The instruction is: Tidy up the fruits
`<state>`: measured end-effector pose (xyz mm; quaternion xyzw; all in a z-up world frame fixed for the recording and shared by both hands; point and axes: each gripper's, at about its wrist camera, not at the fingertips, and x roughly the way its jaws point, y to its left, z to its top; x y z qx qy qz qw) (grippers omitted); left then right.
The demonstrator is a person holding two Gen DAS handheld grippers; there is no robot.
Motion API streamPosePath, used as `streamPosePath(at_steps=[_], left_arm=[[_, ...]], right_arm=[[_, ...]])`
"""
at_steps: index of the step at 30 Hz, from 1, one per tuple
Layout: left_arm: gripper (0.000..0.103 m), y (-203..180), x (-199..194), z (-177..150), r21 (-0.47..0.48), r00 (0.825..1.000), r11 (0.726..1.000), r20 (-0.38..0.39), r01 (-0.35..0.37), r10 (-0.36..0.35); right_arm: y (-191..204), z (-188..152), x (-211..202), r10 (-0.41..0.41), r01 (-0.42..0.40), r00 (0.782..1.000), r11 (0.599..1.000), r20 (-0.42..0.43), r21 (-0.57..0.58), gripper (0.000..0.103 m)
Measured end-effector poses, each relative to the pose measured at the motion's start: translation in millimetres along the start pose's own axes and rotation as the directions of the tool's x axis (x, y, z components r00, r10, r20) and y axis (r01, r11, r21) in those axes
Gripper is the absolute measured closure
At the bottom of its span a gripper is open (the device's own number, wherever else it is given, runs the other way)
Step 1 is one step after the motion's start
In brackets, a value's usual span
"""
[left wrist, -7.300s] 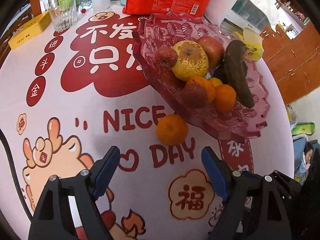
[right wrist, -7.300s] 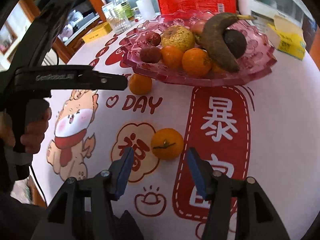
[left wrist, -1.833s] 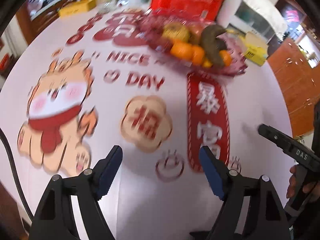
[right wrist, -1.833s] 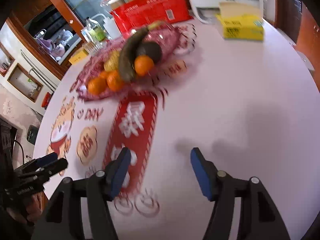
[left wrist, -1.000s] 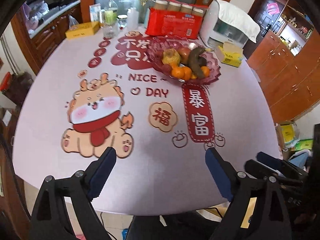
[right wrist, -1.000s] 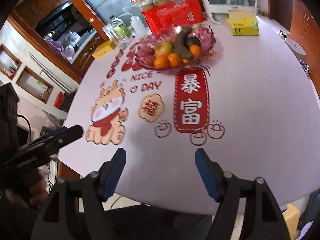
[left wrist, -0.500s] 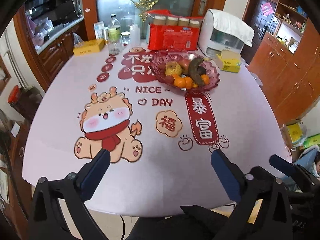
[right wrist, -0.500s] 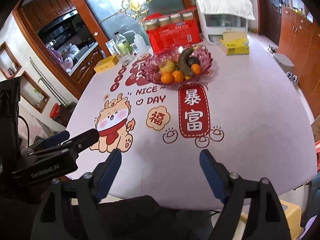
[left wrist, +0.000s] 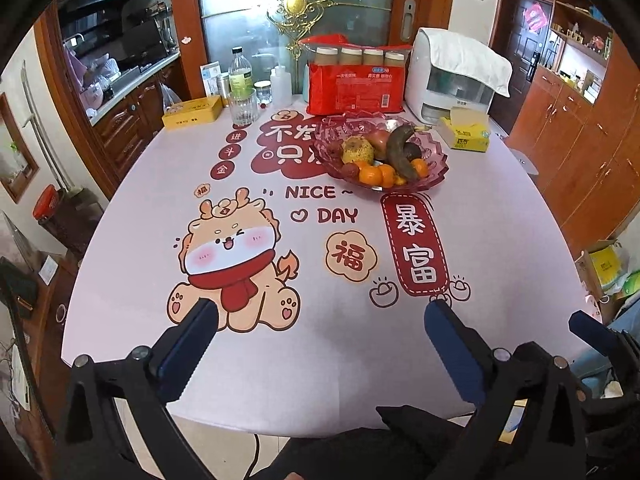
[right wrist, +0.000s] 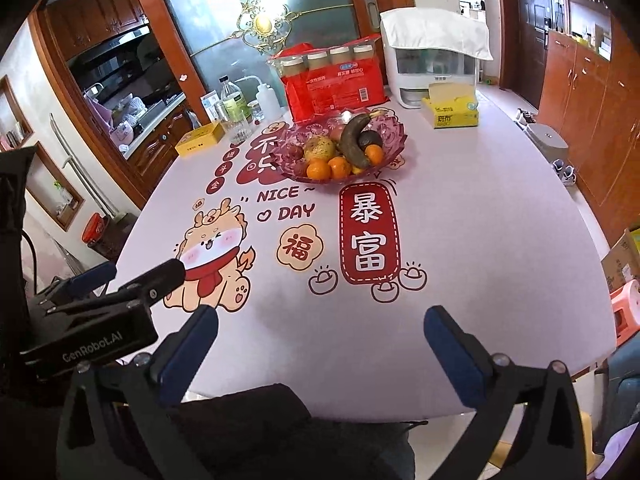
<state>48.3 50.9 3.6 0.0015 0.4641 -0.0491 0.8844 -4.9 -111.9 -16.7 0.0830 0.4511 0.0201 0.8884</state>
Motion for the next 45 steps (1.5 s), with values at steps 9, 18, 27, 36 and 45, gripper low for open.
streamPosePath(at_steps=[9, 18, 27, 36, 45], left_arm=[[0.001, -4, -6, 1, -0.019, 1.000, 1.000, 0.027, -0.013, 0.014], [0.001, -4, -6, 1, -0.018, 1.000, 1.000, 0.026, -0.014, 0.015], [0.001, -3, -7, 2, -0.016, 1.000, 1.000, 0.028, -0.013, 0.014], [0.001, -3, -7, 4, -0.018, 1.000, 1.000, 0.028, -0.013, 0.014], [0.001, -3, -7, 4, -0.017, 1.000, 1.000, 0.027, -0.013, 0.013]], right_arm=[[-1, 3, -3, 0.016, -0.016, 1.000, 1.000, 0.002, -0.027, 0.000], [-2, 7, -4, 0.023, -0.023, 1.000, 0.999, -0.001, -0.048, 0.000], [-3, 10, -2, 0.030, -0.030, 1.000, 0.998, -0.009, -0.053, 0.000], [-4, 11, -1, 0.031, -0.031, 0.999, 0.998, -0.012, -0.054, 0.000], [-4, 11, 1, 0.032, -0.033, 0.999, 0.998, -0.015, -0.052, 0.000]])
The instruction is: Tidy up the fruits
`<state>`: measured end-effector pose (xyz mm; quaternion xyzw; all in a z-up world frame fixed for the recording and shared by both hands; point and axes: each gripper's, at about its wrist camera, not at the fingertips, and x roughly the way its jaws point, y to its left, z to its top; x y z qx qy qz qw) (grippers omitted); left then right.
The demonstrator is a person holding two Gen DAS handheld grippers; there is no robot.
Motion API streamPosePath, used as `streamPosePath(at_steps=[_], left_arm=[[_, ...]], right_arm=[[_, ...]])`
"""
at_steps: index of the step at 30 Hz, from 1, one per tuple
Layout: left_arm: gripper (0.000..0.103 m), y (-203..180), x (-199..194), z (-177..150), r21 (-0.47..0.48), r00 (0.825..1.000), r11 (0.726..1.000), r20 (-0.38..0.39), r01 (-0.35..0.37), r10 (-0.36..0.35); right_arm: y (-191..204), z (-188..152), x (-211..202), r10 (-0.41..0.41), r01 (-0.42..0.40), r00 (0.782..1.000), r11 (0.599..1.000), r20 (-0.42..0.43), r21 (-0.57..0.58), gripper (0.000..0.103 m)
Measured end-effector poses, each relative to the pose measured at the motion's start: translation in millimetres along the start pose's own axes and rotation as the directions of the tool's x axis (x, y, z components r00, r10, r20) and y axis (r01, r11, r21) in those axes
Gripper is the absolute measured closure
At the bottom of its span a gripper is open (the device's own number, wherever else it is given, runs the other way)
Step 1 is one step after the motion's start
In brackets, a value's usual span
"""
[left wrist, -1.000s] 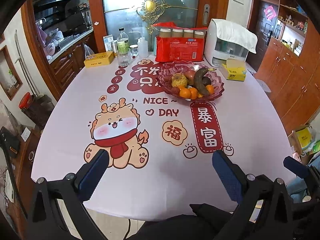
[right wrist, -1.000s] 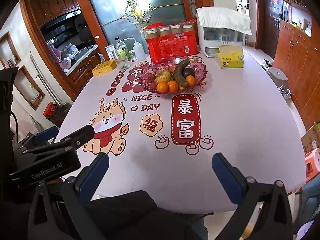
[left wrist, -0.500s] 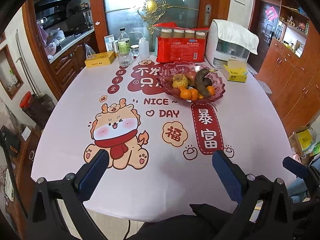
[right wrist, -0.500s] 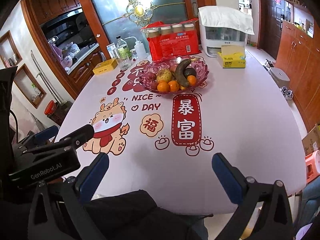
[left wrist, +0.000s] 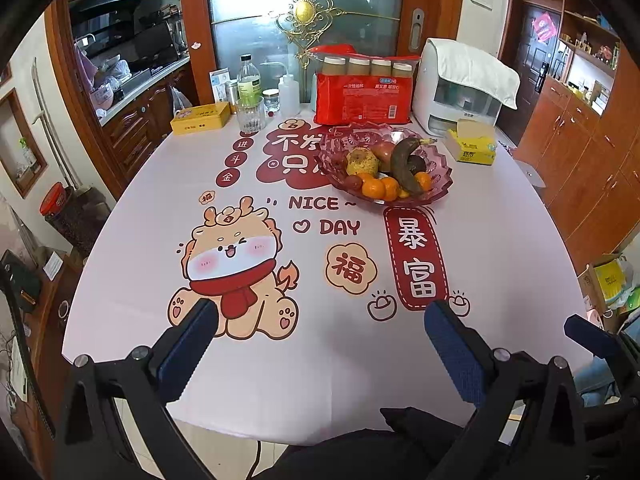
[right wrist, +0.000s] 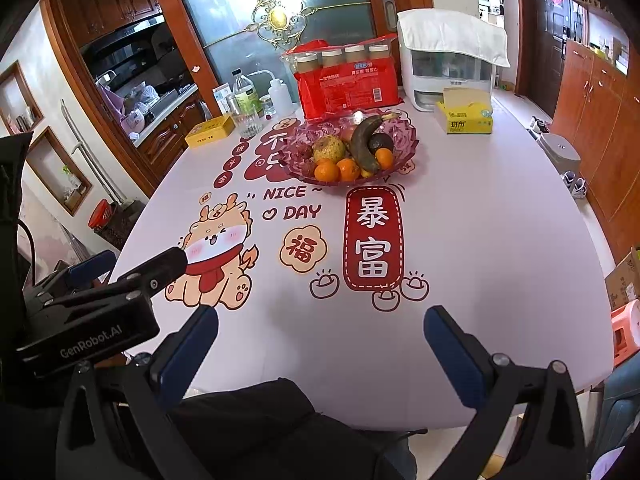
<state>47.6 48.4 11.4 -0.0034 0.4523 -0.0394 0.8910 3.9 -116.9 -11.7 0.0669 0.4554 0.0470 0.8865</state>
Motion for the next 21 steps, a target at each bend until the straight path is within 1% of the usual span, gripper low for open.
streamPosePath(at_steps=[21], left_arm=[[0.001, -0.3, 1.2, 2.3, 0.002, 1.000, 1.000, -0.004, -0.004, 0.004]], right_arm=[[1.0, -0.9, 2.4, 0.001, -0.001, 1.000, 1.000, -0.004, 0.000, 0.000]])
